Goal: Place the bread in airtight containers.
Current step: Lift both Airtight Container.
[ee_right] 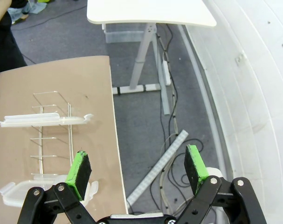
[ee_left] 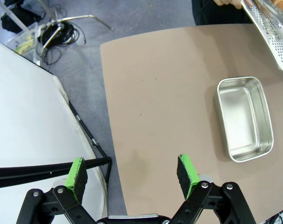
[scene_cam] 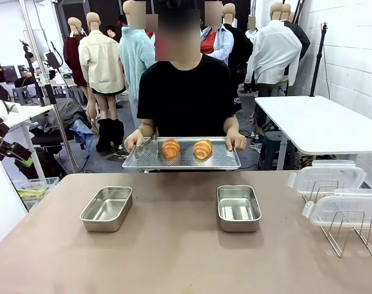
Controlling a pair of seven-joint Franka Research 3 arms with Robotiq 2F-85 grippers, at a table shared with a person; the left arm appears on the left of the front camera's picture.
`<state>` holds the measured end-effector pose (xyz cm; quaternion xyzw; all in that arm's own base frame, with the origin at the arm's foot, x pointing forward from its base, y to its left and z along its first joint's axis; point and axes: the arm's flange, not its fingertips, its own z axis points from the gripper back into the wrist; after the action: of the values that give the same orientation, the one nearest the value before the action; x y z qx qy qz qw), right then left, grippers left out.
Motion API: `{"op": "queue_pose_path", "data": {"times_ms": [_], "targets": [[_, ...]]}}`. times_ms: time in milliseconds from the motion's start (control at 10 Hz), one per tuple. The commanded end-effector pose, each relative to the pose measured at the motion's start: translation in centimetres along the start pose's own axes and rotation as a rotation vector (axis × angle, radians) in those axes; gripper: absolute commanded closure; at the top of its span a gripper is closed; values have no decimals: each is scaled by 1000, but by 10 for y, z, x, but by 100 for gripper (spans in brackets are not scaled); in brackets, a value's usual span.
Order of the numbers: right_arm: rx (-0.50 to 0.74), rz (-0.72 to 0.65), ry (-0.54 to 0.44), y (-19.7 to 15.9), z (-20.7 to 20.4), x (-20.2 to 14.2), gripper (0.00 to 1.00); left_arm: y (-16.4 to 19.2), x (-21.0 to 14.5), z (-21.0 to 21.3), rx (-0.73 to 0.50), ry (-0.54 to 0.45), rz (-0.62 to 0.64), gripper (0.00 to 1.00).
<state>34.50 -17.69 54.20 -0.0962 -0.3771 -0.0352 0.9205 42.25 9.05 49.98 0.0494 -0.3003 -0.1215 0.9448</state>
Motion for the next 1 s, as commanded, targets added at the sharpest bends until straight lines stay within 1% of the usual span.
{"op": "queue_pose_path", "data": {"times_ms": [0,900], "targets": [[3,-2,3,0,-1,0,0,3,-1,1,7,-7,-4,0],[3,-2,3,0,-1,0,0,3,-1,1,7,-7,-4,0]]}}
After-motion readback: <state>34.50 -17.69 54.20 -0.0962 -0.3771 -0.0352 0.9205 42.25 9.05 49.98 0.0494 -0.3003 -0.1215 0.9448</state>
